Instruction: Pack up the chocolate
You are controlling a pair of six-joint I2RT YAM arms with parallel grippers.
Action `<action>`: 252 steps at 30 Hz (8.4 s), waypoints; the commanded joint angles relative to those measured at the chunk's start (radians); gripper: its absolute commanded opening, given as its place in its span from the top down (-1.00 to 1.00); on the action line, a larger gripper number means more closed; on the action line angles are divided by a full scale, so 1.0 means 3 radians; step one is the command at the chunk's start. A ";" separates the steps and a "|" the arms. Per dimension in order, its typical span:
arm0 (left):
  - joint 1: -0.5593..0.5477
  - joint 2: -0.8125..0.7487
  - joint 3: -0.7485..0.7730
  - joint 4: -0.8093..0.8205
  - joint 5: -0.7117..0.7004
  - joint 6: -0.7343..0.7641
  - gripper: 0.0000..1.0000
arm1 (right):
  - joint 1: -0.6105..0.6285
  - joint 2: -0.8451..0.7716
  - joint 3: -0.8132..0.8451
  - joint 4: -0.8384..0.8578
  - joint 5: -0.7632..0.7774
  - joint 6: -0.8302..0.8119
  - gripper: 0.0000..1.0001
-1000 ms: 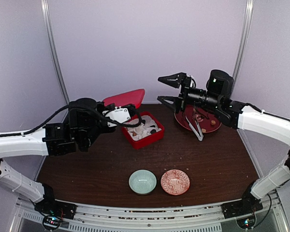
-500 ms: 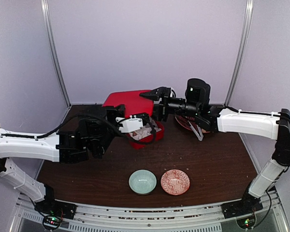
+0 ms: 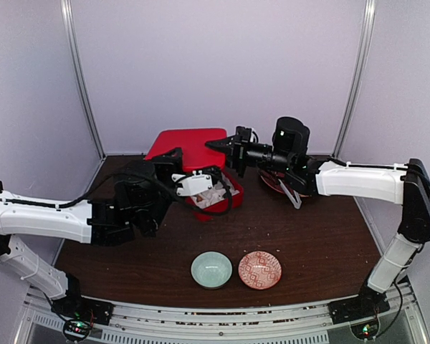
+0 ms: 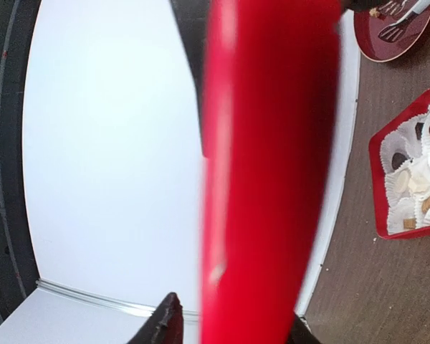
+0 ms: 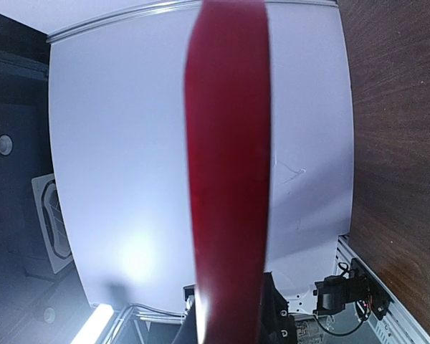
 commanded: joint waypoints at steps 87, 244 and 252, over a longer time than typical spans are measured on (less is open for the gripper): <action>0.2419 0.3551 0.4338 -0.2711 0.6192 -0.5406 -0.62 | -0.1956 -0.0898 -0.0628 -0.1830 -0.1249 -0.2749 1.00; 0.1453 0.1159 0.1156 -0.2493 0.3960 -0.4820 0.18 | -0.0774 0.1411 -0.0392 -0.1570 -0.0775 -0.2789 0.95; 0.1013 0.1679 0.1688 -0.2657 0.3924 -0.4620 0.47 | -0.0742 0.1464 -0.0400 -0.1482 -0.0761 -0.2694 0.95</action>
